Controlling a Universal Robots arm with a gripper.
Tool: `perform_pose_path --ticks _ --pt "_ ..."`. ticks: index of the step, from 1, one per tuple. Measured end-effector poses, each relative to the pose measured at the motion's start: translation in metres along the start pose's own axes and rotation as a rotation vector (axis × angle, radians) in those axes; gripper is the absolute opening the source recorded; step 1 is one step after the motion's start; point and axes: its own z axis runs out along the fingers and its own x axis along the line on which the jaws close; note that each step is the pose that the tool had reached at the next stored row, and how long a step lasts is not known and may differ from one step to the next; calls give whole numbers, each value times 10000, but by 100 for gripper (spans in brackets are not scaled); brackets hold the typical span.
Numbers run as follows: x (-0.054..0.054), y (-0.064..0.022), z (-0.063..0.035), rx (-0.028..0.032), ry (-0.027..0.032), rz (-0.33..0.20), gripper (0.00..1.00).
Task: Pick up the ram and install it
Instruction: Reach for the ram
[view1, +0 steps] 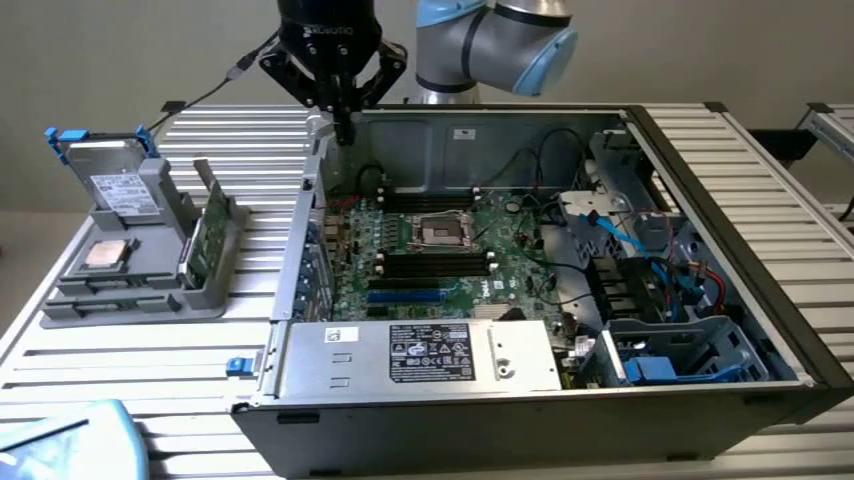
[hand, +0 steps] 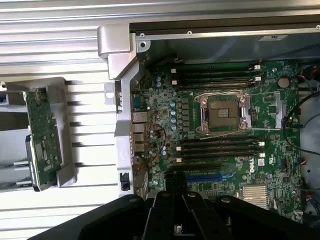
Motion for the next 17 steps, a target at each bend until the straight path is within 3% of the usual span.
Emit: perform_pose_path --ticks 5,17 --pt "227 -18 23 10 125 5 11" --pt "772 -62 145 17 219 10 11"
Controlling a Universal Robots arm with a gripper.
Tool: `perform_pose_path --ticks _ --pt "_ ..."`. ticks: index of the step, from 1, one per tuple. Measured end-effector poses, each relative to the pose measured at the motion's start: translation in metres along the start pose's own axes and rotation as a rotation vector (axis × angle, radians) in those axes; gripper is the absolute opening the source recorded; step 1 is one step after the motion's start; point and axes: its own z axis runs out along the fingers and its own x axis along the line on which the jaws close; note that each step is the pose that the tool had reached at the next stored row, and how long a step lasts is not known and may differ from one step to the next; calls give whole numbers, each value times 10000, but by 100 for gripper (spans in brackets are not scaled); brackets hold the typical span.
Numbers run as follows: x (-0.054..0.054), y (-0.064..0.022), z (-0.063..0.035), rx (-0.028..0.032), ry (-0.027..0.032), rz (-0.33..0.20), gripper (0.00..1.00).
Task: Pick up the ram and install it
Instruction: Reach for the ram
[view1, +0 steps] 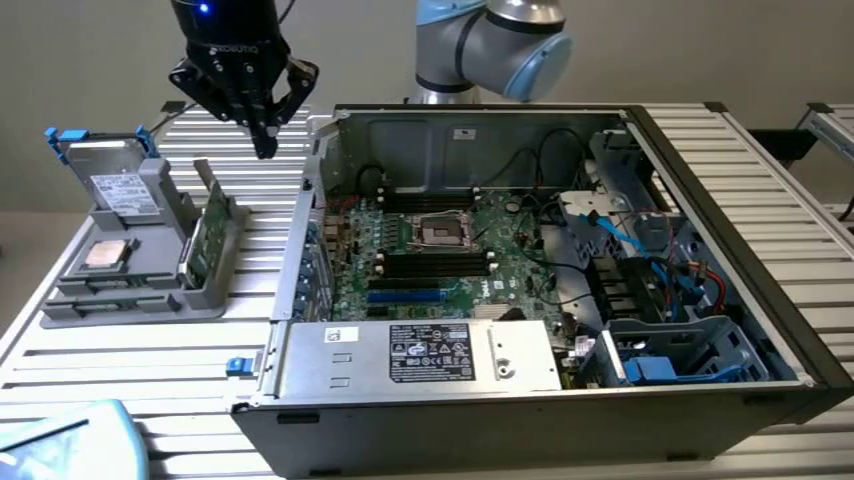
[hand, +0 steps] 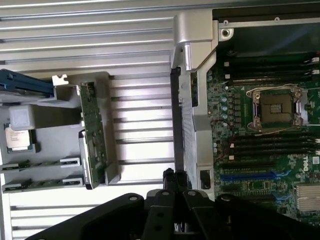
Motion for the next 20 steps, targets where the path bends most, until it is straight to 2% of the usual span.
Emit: perform_pose_path --ticks 20 --pt "902 -77 272 15 219 10 11"
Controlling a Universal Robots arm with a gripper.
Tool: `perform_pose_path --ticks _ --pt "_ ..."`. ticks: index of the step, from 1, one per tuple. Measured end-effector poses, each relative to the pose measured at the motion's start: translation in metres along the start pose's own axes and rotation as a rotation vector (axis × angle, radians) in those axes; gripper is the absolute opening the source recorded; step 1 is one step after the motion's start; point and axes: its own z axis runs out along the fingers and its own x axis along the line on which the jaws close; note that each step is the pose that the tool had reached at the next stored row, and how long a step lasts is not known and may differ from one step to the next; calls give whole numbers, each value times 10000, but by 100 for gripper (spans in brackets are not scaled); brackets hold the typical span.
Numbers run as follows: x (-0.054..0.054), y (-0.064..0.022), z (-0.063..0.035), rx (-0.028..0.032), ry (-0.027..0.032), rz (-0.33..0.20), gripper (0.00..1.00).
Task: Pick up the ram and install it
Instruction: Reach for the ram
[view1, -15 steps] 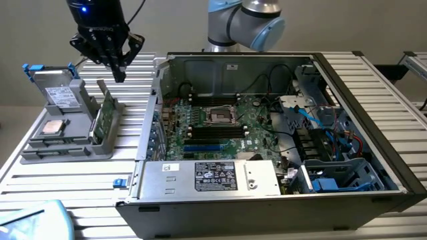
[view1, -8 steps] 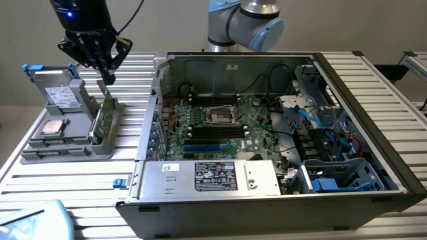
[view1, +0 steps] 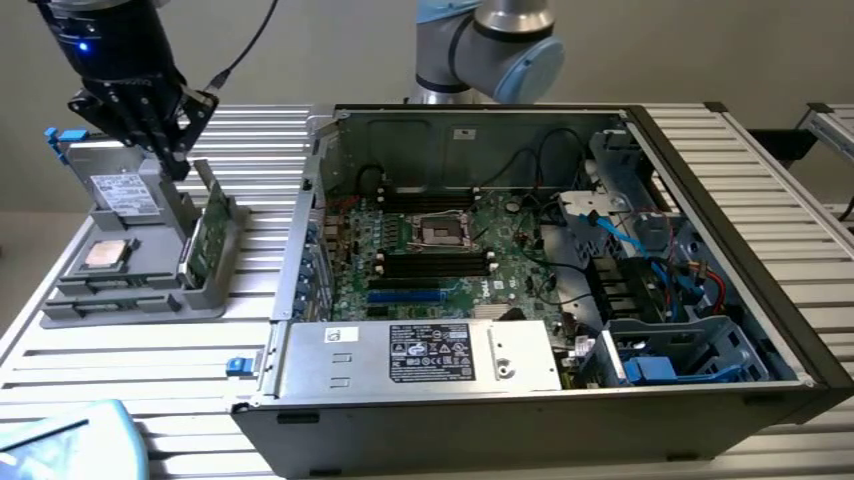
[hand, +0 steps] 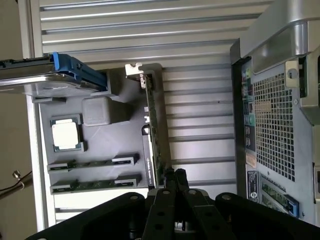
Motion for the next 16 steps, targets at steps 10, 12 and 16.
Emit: perform_pose_path --ticks 10,12,16 --pt "445 -38 130 6 81 -7 11" --pt "513 -47 140 7 91 -20 11" --pt "607 -81 147 10 99 -64 11"
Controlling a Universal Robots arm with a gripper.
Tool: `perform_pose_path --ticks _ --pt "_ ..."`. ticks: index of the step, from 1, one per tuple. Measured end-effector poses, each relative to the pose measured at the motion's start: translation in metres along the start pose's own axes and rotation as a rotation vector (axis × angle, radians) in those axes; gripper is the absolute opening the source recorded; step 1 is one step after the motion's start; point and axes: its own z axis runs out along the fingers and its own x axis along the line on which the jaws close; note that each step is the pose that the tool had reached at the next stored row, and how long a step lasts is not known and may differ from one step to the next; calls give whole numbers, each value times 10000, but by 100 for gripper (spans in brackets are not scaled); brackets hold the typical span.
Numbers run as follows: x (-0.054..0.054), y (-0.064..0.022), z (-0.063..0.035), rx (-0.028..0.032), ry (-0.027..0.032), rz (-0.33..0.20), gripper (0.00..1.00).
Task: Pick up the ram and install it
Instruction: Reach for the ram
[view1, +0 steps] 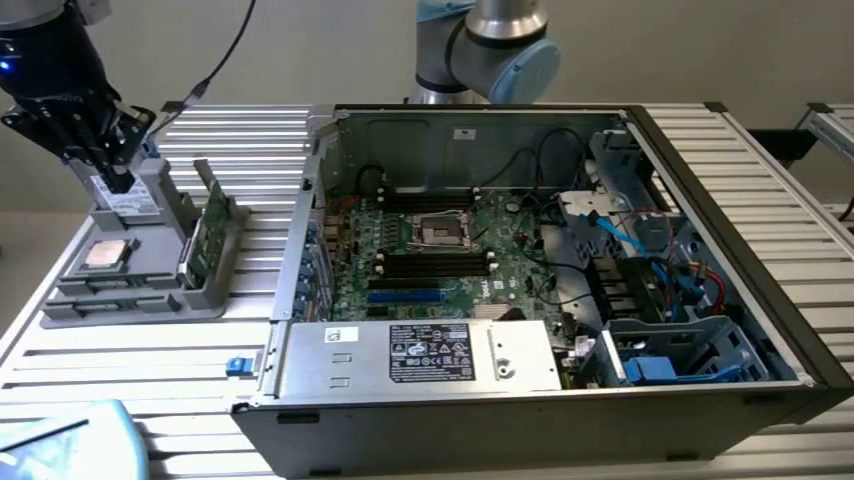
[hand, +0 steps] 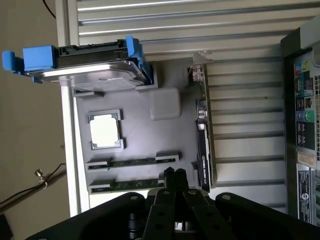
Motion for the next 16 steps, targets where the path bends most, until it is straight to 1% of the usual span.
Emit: perform_pose_path --ticks 4,10,13,16 --pt "69 -57 5 2 4 -45 11" --pt "149 -195 6 3 5 -74 11" --pt "217 -205 26 3 5 -77 11" --pt "316 -212 44 4 8 -80 11"
